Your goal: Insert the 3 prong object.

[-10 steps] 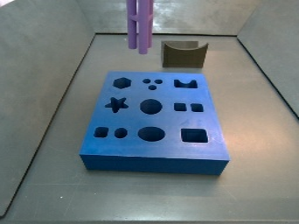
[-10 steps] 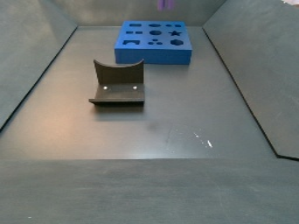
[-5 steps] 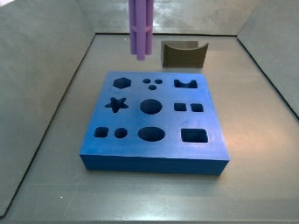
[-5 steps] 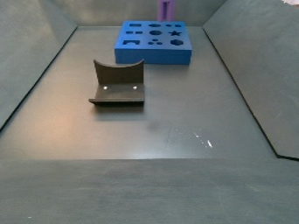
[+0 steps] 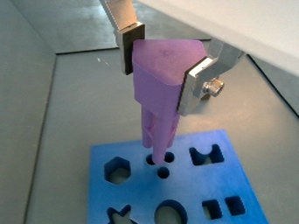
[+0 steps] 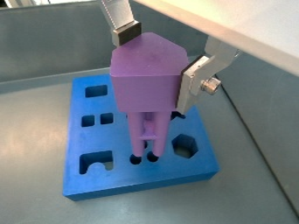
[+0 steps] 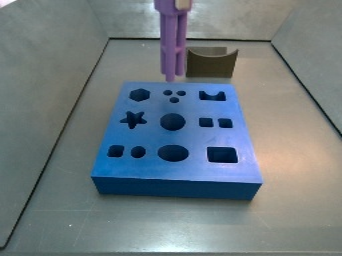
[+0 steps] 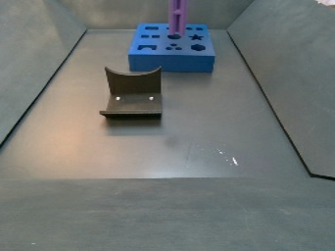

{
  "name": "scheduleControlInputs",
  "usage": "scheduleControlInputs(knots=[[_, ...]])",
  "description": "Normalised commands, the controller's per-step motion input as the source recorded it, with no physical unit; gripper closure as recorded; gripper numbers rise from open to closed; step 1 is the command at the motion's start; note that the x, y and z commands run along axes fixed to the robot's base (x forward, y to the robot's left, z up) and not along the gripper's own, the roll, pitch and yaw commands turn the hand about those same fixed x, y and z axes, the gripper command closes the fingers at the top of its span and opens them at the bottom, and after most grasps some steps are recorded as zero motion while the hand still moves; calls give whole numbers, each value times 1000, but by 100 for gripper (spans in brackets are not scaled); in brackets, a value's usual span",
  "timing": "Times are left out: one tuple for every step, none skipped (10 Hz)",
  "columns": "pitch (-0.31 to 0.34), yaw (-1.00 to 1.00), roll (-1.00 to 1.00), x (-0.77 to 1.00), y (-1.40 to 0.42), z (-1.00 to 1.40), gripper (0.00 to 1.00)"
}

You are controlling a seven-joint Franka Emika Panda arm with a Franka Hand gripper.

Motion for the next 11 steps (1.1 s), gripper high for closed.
scheduleControlInputs(knots=[[-13, 0, 77, 17, 0, -220, 100], [-14, 0, -6, 0, 0, 0, 100], [-30, 83, -49, 6, -9, -91, 100], [-53, 60, -67, 0, -80, -20, 100], [-20, 23, 0, 0, -11, -283, 100], [-69, 54, 14, 0, 0, -494, 100], [-84, 154, 21, 0, 0, -443, 100], [-54, 189, 9, 6, 0, -283, 100], [-4, 140, 4, 37, -29, -191, 100], [0, 143, 40, 74, -37, -203, 100], [4, 163, 53, 151, -17, -220, 100]])
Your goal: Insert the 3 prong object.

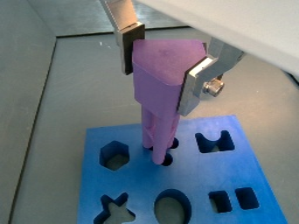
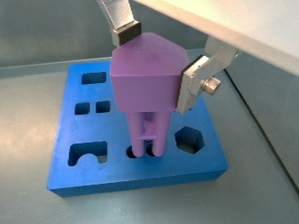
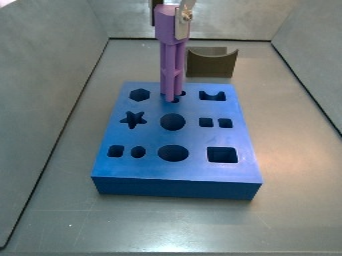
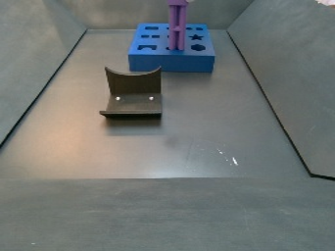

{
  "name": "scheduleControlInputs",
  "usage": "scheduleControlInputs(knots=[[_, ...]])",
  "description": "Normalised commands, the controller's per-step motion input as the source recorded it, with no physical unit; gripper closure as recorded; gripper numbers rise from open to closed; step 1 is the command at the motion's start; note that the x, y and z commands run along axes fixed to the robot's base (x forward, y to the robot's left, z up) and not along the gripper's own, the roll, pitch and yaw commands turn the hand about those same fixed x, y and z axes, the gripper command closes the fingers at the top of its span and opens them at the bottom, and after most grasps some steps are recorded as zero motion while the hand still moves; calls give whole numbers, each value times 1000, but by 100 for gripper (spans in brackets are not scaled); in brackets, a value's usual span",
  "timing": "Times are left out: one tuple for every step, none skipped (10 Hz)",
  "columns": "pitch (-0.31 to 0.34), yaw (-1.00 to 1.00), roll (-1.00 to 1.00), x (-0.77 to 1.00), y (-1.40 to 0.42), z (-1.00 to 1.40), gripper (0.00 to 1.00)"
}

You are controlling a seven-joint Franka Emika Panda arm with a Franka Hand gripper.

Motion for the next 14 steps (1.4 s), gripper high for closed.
scheduleControlInputs(knots=[[31, 160, 60, 189, -26, -231, 100], [29, 114, 51, 189, -26, -249, 100], [29, 97, 43, 217, -11, -269, 100], [24, 89, 41, 206, 0, -269, 100], [0, 83, 49, 100, -9, -254, 100], [0, 154, 86, 0, -40, -240, 100], [-74, 291, 113, -74, -89, -274, 100], [-79, 280, 133, -63, -129, -300, 100], [-59, 220, 124, -34, -163, -306, 100], [-63, 123, 114, -91, -231, -286, 100], [-83, 106, 124, -140, -246, -306, 100], [-91, 103, 123, -149, -229, -320, 100], [-91, 103, 117, -154, -220, -314, 100], [-116, 111, 70, -120, -194, -286, 100]])
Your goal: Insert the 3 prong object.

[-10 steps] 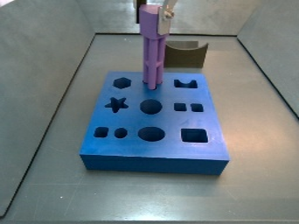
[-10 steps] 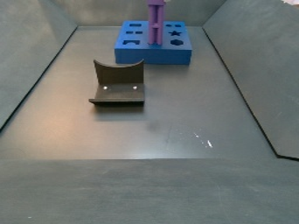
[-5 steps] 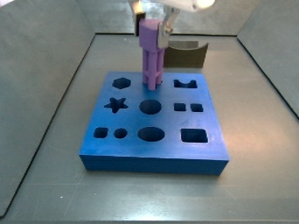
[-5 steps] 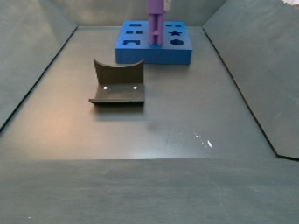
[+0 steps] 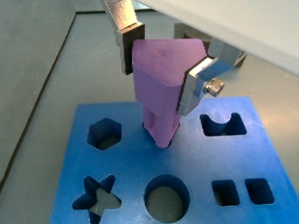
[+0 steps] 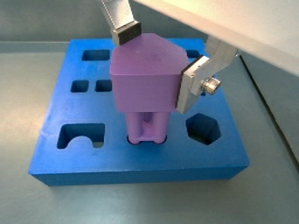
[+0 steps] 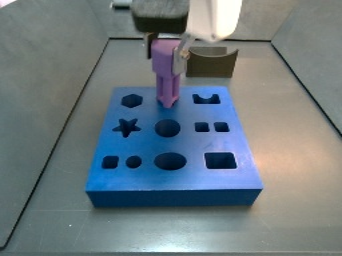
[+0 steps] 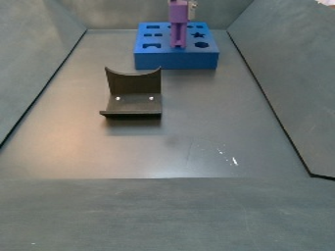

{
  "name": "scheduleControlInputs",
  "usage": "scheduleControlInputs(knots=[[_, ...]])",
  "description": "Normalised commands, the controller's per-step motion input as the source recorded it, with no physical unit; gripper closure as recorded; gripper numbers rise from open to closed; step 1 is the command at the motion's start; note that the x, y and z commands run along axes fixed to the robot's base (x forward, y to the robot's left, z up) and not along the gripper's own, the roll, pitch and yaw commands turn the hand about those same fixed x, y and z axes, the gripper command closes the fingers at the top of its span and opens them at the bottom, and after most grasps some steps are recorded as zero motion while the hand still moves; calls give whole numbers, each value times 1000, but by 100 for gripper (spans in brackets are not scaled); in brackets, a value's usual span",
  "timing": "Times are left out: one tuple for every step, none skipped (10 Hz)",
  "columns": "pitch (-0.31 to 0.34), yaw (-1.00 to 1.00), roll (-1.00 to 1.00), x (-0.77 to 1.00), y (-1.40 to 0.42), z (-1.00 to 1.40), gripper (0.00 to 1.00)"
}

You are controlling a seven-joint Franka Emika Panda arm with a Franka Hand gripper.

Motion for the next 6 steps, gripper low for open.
scheduleControlInputs(knots=[[-134, 34, 0, -3, -94, -297, 100], [-110, 0, 0, 0, 0, -306, 100], [-137, -71, -20, 0, 0, -331, 100], [-149, -17, -49, 0, 9, -200, 100], [-37, -14, -36, 43, 17, -126, 100], [-13, -60, -91, 0, 106, -34, 100]])
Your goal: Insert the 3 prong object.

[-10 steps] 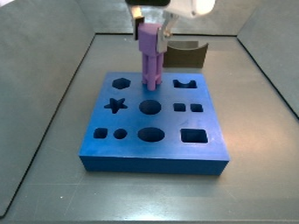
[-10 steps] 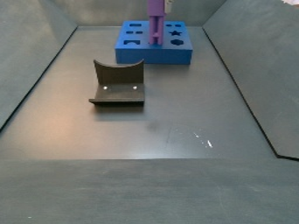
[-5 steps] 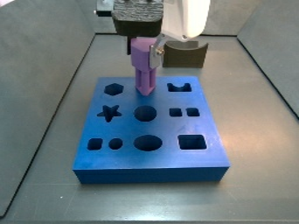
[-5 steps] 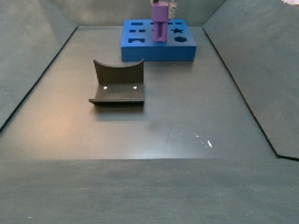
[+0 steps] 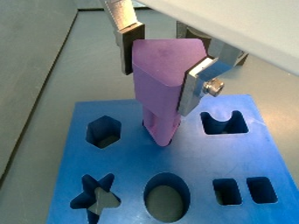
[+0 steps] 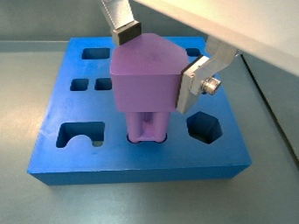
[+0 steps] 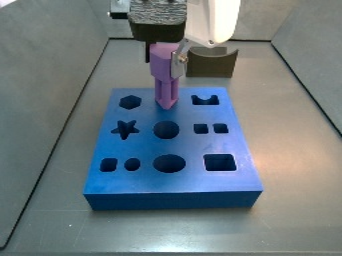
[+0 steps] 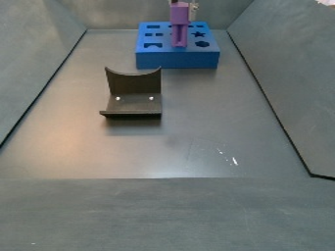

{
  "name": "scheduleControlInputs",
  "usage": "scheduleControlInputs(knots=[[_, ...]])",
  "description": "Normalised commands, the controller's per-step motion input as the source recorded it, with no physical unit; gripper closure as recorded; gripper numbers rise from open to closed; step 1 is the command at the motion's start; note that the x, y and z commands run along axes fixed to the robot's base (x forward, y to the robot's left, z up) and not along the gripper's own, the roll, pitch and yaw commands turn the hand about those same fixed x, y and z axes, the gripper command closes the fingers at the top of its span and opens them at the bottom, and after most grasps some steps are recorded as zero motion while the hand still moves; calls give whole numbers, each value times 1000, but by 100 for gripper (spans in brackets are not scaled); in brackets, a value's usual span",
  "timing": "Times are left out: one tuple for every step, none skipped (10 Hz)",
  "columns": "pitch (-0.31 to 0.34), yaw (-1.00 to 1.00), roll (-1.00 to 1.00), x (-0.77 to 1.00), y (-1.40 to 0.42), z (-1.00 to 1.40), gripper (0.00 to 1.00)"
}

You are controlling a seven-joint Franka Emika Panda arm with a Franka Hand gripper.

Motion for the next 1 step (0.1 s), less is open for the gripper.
scheduleControlInputs(knots=[[0, 0, 0, 0, 0, 0, 100]])
